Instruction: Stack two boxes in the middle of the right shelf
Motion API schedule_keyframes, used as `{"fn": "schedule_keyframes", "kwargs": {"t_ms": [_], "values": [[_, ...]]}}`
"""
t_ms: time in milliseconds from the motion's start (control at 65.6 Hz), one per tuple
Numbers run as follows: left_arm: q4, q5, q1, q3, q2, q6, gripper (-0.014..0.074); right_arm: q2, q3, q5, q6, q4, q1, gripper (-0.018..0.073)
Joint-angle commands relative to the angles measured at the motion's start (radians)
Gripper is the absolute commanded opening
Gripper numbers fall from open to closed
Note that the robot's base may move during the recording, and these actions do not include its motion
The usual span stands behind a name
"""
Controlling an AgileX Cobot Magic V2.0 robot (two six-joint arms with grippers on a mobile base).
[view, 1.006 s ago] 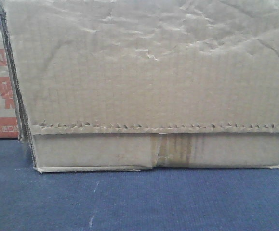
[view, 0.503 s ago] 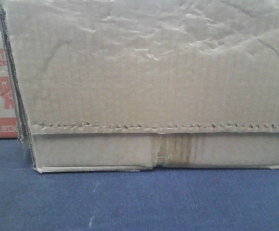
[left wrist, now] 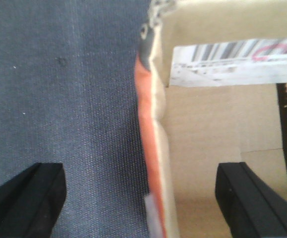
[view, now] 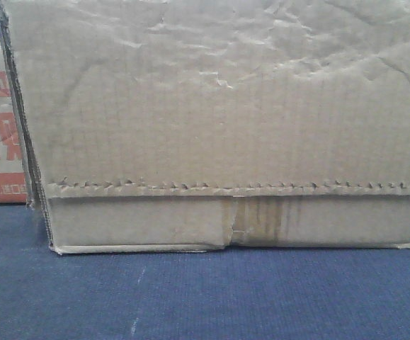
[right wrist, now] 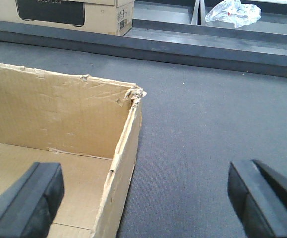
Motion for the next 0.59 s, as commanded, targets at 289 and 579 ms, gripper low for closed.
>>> {"fn": "schedule_keyframes", "kwargs": {"t_ms": [289, 579], "values": [[-0.004, 0.001, 0.002, -0.012, -0.008, 0.007, -0.0060, 0.001, -0.009, -0.008, -0.010, -0.007, 0.002, 0.0570], [0.006, 0.057, 0.002, -0.092, -0.077, -0.015, -0.0111, 0.001, -0.009, -0.002, -0.010, -0.007, 0.002, 0.0570]]}}
